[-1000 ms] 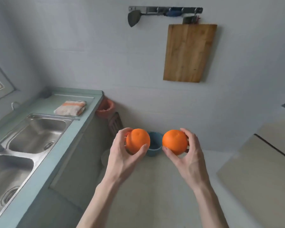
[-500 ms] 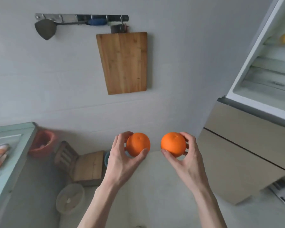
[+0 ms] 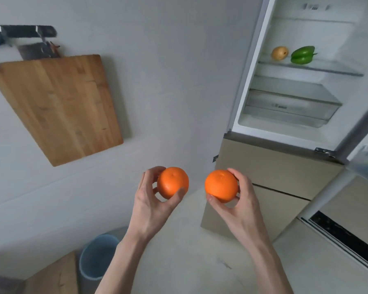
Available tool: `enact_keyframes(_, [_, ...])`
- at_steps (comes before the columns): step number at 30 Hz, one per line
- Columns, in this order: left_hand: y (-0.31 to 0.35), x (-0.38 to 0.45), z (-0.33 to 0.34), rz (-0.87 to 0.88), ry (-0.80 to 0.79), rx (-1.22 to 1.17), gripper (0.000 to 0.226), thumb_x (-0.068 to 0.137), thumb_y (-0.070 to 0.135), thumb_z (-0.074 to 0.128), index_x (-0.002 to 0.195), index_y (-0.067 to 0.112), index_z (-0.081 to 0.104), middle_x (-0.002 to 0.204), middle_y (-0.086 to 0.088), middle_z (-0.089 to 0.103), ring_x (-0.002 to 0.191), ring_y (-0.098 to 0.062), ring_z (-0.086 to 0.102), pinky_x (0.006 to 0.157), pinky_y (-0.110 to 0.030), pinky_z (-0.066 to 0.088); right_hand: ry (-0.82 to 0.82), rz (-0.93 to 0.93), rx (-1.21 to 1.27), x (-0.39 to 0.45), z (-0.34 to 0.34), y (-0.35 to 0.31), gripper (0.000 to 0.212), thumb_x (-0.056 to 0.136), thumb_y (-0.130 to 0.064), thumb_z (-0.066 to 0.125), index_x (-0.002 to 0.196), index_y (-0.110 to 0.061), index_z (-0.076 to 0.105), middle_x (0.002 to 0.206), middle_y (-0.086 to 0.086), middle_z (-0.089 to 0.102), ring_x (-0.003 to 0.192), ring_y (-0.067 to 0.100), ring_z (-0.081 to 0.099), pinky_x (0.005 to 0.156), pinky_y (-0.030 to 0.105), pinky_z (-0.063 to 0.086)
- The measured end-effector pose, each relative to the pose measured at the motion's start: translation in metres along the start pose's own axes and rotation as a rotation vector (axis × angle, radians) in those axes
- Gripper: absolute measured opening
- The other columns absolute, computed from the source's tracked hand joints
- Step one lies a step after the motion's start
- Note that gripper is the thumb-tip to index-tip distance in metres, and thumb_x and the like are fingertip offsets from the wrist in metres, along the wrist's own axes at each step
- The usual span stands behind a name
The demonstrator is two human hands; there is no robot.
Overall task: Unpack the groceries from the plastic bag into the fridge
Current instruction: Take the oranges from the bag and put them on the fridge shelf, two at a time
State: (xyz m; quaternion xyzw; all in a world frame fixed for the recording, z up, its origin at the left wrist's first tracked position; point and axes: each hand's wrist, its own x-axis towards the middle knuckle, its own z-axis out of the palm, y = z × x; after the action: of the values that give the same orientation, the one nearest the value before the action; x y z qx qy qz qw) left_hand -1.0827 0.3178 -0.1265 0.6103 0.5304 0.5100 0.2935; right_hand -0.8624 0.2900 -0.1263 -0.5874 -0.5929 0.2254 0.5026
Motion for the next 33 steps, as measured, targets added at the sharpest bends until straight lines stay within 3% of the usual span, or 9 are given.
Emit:
enact_keyframes(7, [0.015,0.053,0.072,0.069,-0.133,-0.062,0.058,0.079,0.030,0.088,0.126,0.032,0.053,0.124,0.016,0.057,0.117,0.000,0.057,0.087,-0.008,0.048,0.158,0.062,-0.045,0.043,-0.052,0.027,0.077,0.077,-0.043,0.088,0.140,-0.044,0.044,0.136,-0.024,0.048,0.121,0.010,0.057,0.096,0.035,0.055])
enact_keyframes(17, [0.049,0.121,0.203,0.129,-0.226,-0.098,0.057,0.080,0.031,0.087,0.126,0.035,0.053,0.125,0.020,0.058,0.116,0.003,0.057,0.087,-0.007,0.049,0.281,0.098,0.001,0.119,-0.132,0.088,0.074,0.077,-0.037,0.089,0.137,-0.047,0.047,0.136,-0.024,0.049,0.118,0.007,0.059,0.096,0.036,0.056])
enact_keyframes(24, [0.087,0.176,0.303,0.170,-0.236,-0.118,0.054,0.082,0.026,0.085,0.126,0.035,0.055,0.124,0.018,0.060,0.115,0.004,0.056,0.086,-0.006,0.048,0.283,0.074,0.011,0.199,-0.203,0.133,0.076,0.078,-0.040,0.087,0.141,-0.047,0.043,0.136,-0.036,0.043,0.124,0.005,0.054,0.101,0.037,0.054])
enact_keyframes(26, [0.096,0.188,0.329,0.176,-0.222,-0.114,0.056,0.080,0.032,0.087,0.126,0.035,0.055,0.126,0.016,0.058,0.114,0.004,0.056,0.084,-0.006,0.047,0.273,0.069,0.009,0.220,-0.222,0.146,0.076,0.079,-0.041,0.087,0.140,-0.047,0.043,0.138,-0.034,0.043,0.125,0.006,0.054,0.101,0.036,0.054])
enact_keyframes(30, [0.107,0.210,0.369,0.161,-0.186,-0.117,0.066,0.068,0.064,0.075,0.126,0.040,0.053,0.127,0.019,0.055,0.110,0.007,0.057,0.081,-0.009,0.050,0.248,0.076,0.016,0.255,-0.250,0.166,0.077,0.079,-0.043,0.087,0.140,-0.050,0.041,0.139,-0.032,0.043,0.122,0.009,0.056,0.094,0.029,0.055])
enact_keyframes(33, [0.114,0.225,0.392,0.128,-0.157,-0.137,0.069,0.066,0.065,0.076,0.127,0.041,0.053,0.128,0.017,0.058,0.111,-0.001,0.061,0.083,-0.018,0.054,0.217,0.100,0.038,0.279,-0.261,0.178,0.083,0.077,-0.049,0.086,0.143,-0.053,0.035,0.141,-0.024,0.044,0.120,0.010,0.058,0.094,0.029,0.055])
